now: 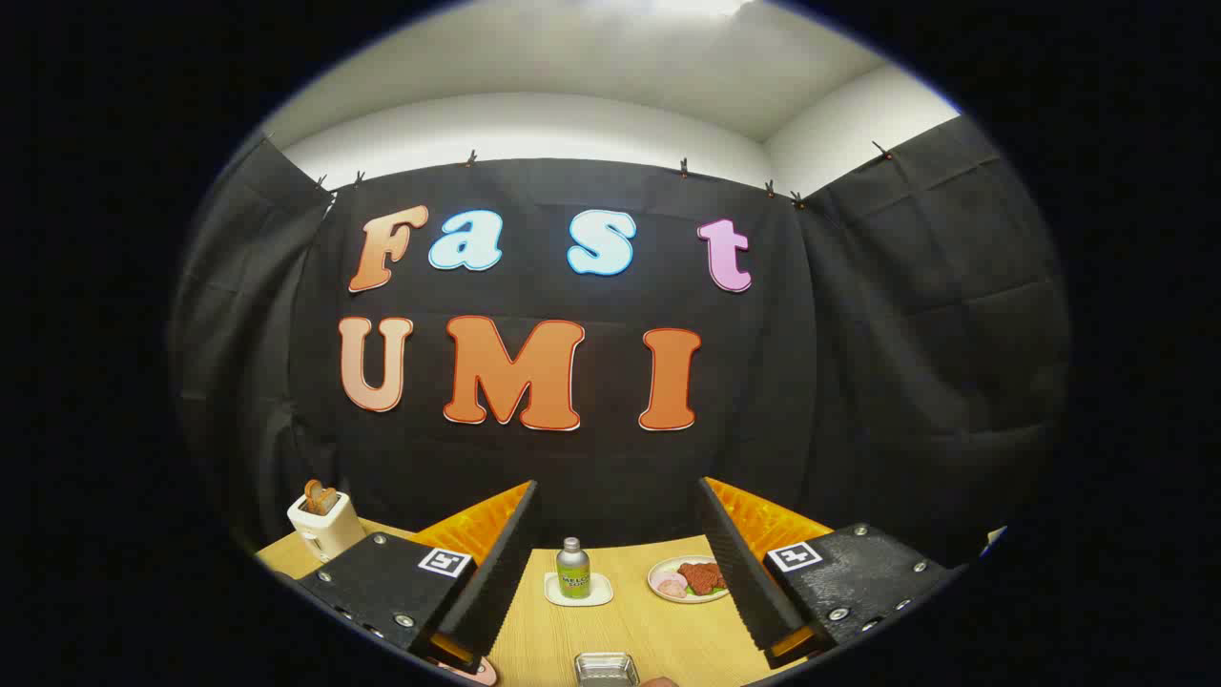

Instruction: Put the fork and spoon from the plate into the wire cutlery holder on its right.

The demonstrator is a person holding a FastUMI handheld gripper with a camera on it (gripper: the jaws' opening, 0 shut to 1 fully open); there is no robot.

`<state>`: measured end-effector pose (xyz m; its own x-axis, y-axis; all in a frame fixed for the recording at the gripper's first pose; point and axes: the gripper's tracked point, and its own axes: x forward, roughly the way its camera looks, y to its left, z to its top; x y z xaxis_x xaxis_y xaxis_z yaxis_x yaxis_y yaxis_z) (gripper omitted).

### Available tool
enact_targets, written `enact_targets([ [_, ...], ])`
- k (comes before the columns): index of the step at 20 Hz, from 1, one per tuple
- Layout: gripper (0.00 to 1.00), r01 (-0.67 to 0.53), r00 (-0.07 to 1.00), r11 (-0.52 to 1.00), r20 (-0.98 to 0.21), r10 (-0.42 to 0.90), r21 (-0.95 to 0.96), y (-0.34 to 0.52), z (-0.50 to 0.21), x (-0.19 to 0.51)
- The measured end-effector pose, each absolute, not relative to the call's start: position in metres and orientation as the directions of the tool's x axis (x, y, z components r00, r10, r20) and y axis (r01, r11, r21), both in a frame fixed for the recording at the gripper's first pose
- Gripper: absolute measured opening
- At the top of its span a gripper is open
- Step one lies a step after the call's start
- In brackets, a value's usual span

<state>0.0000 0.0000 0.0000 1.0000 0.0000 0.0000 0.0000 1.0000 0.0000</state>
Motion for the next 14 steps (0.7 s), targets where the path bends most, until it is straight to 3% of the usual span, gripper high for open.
enact_targets([
  [14, 0.97, -0.028, 1.0, 1.0, 0.008, 0.028, 0.01, 0.023, -0.001, 0.006],
])
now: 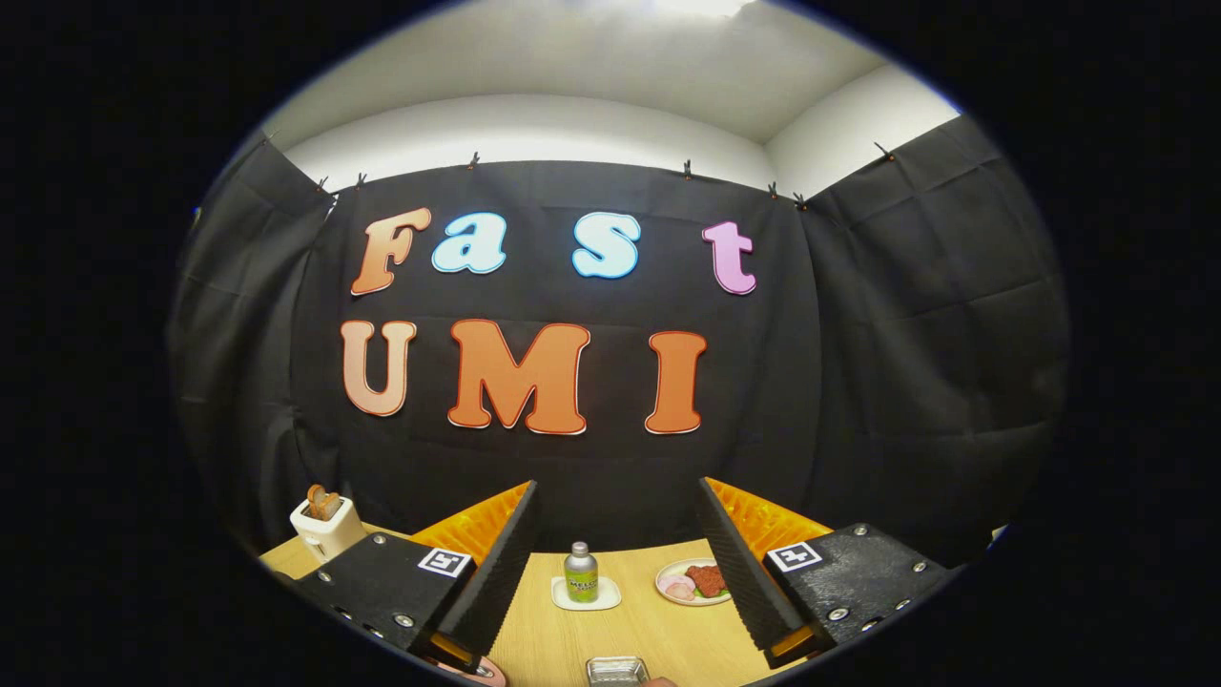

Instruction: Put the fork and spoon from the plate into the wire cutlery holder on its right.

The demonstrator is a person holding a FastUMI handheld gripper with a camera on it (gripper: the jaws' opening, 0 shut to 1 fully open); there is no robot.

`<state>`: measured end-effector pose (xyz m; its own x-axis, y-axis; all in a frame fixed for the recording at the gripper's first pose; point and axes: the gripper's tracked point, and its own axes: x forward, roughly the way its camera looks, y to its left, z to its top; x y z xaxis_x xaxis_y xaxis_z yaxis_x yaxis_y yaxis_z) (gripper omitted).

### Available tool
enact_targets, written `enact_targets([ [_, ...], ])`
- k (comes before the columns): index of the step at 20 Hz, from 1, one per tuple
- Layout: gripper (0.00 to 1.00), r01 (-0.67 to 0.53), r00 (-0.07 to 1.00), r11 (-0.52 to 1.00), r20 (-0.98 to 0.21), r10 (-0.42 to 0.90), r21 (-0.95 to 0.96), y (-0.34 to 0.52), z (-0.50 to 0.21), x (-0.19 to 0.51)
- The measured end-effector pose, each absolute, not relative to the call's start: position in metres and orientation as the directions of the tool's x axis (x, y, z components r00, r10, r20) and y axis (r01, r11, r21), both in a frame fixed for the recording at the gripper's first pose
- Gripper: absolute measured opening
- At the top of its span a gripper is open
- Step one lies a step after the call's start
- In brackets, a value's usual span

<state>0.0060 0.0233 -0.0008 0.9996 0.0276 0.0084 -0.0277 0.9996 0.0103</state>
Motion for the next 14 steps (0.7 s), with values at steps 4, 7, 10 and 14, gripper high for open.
enact_targets([
  [4, 0.97, -0.052, 0.998, 0.998, -0.017, 0.052, 0.023, 0.035, -0.01, 0.009],
  [7, 0.97, -0.072, 0.997, 0.997, -0.034, 0.073, 0.029, 0.048, -0.017, 0.008],
  [10, 0.97, -0.102, 0.993, 0.994, -0.057, 0.103, 0.031, 0.063, -0.023, 0.005],
  [14, 0.97, -0.151, 0.982, 0.988, -0.109, 0.154, 0.04, 0.088, -0.04, -0.004],
])
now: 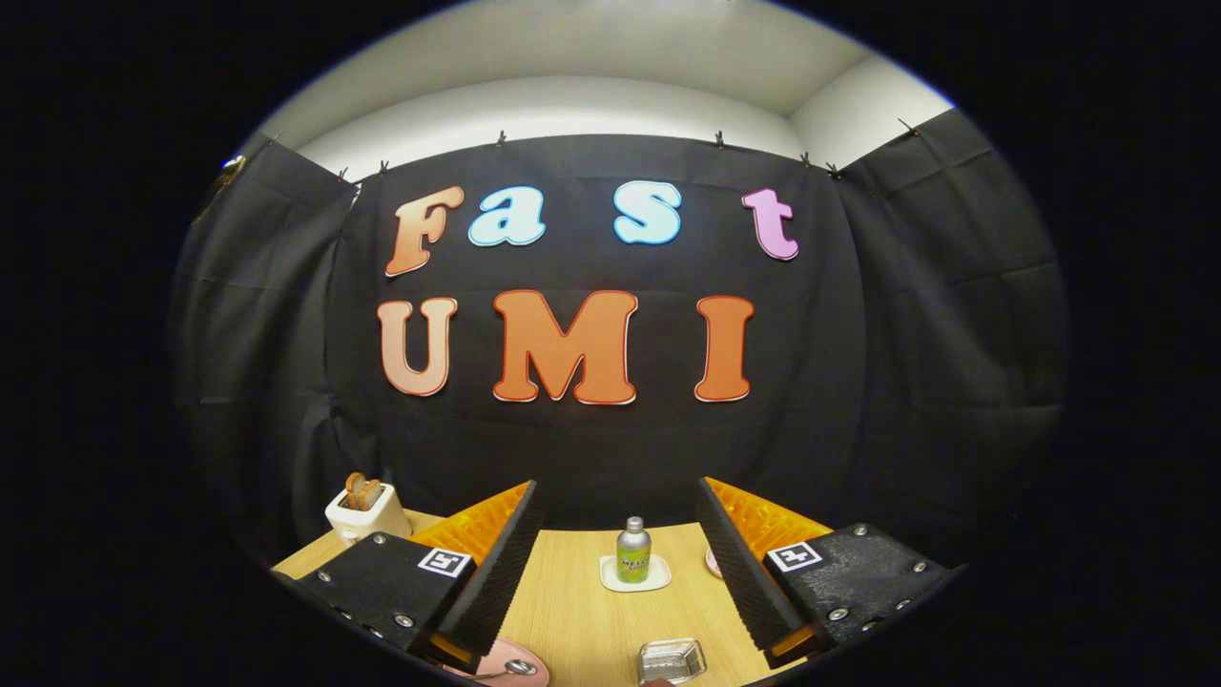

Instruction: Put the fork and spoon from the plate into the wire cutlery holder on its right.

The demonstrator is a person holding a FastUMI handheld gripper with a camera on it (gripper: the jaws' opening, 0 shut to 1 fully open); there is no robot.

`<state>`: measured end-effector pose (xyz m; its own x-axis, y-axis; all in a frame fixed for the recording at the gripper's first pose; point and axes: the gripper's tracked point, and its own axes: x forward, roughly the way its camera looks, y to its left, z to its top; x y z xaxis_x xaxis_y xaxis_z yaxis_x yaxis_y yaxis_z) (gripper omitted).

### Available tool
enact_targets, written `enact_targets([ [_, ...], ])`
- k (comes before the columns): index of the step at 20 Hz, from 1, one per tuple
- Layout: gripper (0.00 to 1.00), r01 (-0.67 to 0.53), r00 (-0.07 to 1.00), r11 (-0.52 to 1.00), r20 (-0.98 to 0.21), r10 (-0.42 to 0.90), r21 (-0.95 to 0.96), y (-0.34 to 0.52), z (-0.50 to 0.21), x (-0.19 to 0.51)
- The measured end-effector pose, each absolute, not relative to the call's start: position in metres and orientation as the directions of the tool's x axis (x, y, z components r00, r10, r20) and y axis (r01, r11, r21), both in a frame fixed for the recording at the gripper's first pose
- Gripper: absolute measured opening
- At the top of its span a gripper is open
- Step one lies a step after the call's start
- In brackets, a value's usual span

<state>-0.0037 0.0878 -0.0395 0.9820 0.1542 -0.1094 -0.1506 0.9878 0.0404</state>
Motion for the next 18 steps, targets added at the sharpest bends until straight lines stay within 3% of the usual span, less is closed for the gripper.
enact_targets([
  [18, 0.97, -0.28, 0.874, 0.959, -0.402, 0.275, 0.047, 0.18, -0.13, -0.047],
])
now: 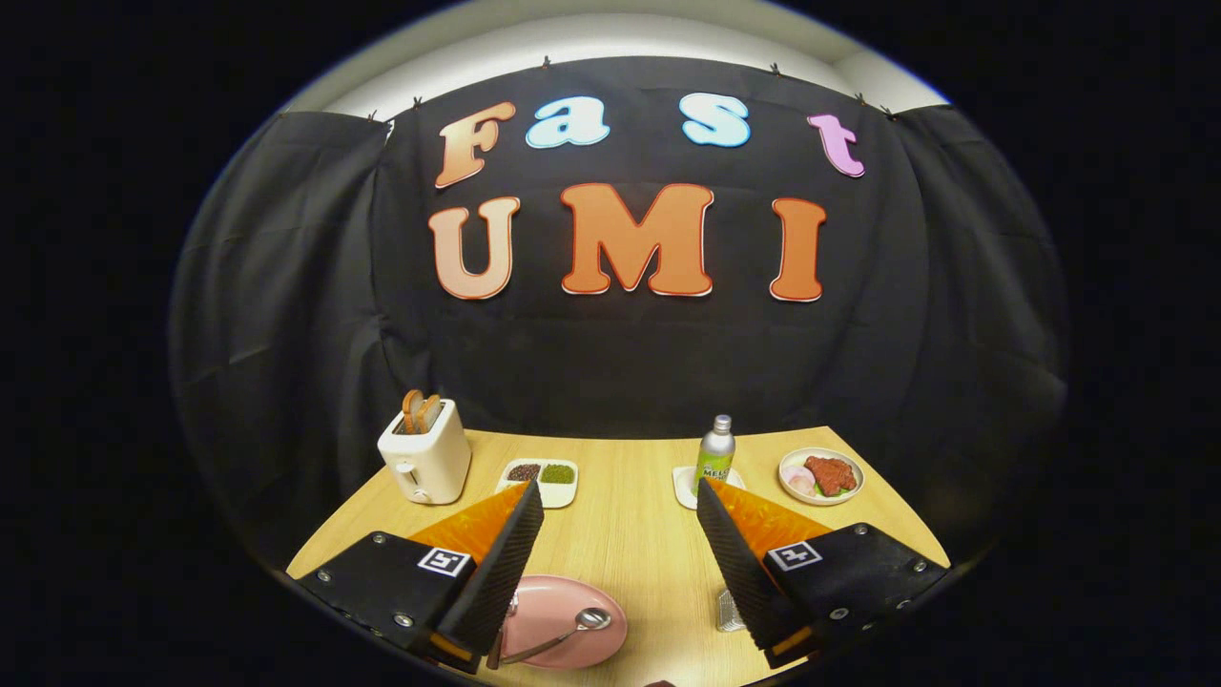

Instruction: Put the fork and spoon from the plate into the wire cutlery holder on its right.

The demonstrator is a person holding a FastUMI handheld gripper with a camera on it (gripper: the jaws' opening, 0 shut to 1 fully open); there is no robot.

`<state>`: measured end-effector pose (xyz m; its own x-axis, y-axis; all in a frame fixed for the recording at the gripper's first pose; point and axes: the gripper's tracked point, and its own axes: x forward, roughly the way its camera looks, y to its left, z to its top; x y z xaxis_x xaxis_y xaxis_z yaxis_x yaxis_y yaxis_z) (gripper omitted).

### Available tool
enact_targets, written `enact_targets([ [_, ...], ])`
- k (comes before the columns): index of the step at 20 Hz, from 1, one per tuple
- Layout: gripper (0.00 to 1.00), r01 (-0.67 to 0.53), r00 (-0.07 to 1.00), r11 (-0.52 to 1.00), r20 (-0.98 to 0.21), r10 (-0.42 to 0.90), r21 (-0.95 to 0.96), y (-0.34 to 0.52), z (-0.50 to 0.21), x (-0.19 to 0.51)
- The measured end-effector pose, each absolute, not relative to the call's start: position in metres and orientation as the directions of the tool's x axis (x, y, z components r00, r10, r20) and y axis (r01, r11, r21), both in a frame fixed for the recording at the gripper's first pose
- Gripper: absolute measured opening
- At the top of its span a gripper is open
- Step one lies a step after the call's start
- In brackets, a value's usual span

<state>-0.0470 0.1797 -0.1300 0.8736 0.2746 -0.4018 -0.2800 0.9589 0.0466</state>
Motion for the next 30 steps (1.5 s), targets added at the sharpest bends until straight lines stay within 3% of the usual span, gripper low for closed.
enact_targets([
  [8, 0.96, -0.326, 0.76, 0.944, -0.578, 0.296, 0.055, 0.215, -0.186, -0.074],
  [16, 0.89, -0.322, 0.492, 0.944, -0.84, 0.231, 0.071, 0.223, -0.289, -0.136],
  [26, 0.69, -0.263, 0.298, 0.964, -0.946, 0.125, 0.045, 0.216, -0.373, -0.164],
  [30, 0.55, -0.271, 0.266, 0.962, -0.959, 0.096, 0.021, 0.214, -0.392, -0.16],
])
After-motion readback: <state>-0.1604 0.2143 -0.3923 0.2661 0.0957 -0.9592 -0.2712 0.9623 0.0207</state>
